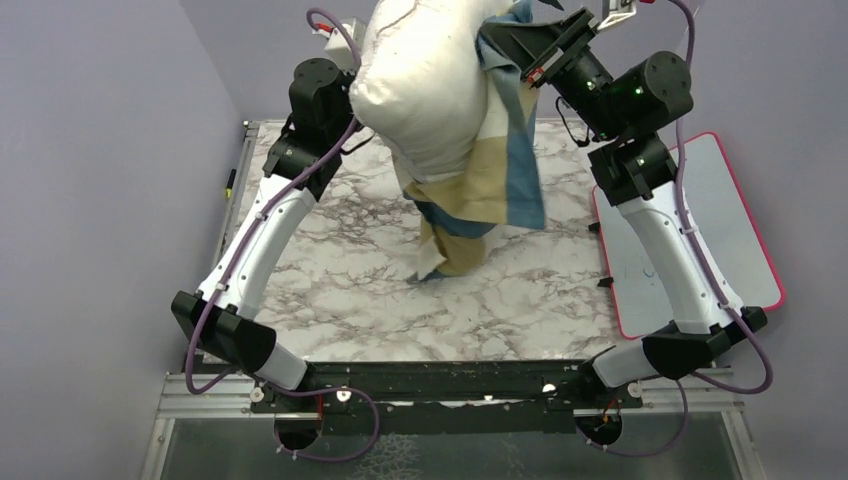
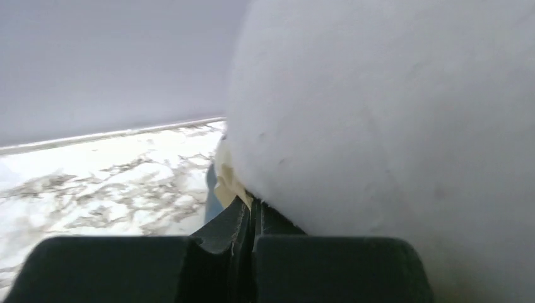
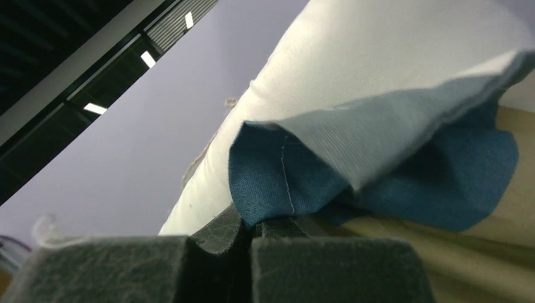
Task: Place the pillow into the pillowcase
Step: Stuff the pillow into the pillowcase.
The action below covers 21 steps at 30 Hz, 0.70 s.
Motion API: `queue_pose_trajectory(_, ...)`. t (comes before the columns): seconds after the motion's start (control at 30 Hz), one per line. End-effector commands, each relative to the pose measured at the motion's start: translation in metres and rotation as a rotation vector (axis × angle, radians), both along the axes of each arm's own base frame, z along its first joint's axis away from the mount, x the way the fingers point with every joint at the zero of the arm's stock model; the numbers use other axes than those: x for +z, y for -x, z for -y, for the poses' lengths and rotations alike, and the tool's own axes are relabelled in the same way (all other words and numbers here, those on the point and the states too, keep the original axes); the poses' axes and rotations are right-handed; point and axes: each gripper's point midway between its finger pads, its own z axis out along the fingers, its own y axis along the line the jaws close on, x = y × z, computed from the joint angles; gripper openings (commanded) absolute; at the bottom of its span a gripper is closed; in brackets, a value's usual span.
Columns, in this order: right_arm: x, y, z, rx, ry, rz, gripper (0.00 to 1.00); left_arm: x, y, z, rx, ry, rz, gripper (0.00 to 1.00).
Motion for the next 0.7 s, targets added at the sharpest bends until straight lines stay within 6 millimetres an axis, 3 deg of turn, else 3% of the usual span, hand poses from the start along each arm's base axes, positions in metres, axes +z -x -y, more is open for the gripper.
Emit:
queue_pose_trajectory(0.0, 0.008, 0.034, -0.016, 0.157, -0.037, 0.081, 0.00, 0.080, 0.007, -0.017, 0.008, 0.094, 0.240, 0.00)
queue_pose_trajectory(0.07, 0.001, 0.008, -0.021, 0.089, -0.019, 0.046, 0.00, 0.093, 0.040, 0.004, -0.139, 0.176, 0.241, 0.00)
queue_pose_trajectory(0.13, -0.007, -0.013, -0.034, 0.087, 0.019, 0.022, 0.00, 0.089, 0.075, 0.038, -0.253, 0.186, 0.268, 0.00)
queue_pose_trajectory(0.17, -0.014, -0.014, -0.046, 0.134, 0.041, 0.019, 0.00, 0.080, 0.075, 0.044, -0.245, 0.154, 0.245, 0.00)
queue_pose_trajectory(0.23, -0.029, -0.007, -0.070, 0.215, 0.064, 0.001, 0.00, 0.069, 0.050, 0.026, -0.091, 0.034, 0.225, 0.00)
queue_pose_trajectory(0.3, -0.039, 0.001, -0.083, 0.224, 0.075, 0.005, 0.00, 0.088, 0.019, -0.020, 0.138, -0.051, 0.302, 0.00)
queue_pose_trajectory(0.4, -0.053, -0.005, -0.084, 0.193, 0.098, -0.015, 0.00, 0.127, -0.002, -0.063, 0.338, -0.150, 0.490, 0.00)
queue_pose_trajectory(0.47, -0.063, -0.010, -0.080, 0.143, 0.137, -0.006, 0.00, 0.154, -0.001, -0.064, 0.352, -0.230, 0.617, 0.00)
queue_pose_trajectory(0.53, -0.083, -0.018, -0.073, 0.066, 0.189, -0.021, 0.00, 0.166, 0.001, -0.048, 0.280, -0.297, 0.714, 0.00)
queue_pose_trajectory(0.6, -0.117, -0.031, -0.060, -0.029, 0.249, -0.069, 0.00, 0.149, -0.002, -0.028, 0.200, -0.399, 0.765, 0.00)
queue_pose_trajectory(0.67, -0.163, -0.041, -0.049, -0.095, 0.309, -0.139, 0.00, 0.107, -0.011, -0.017, 0.148, -0.496, 0.736, 0.00)
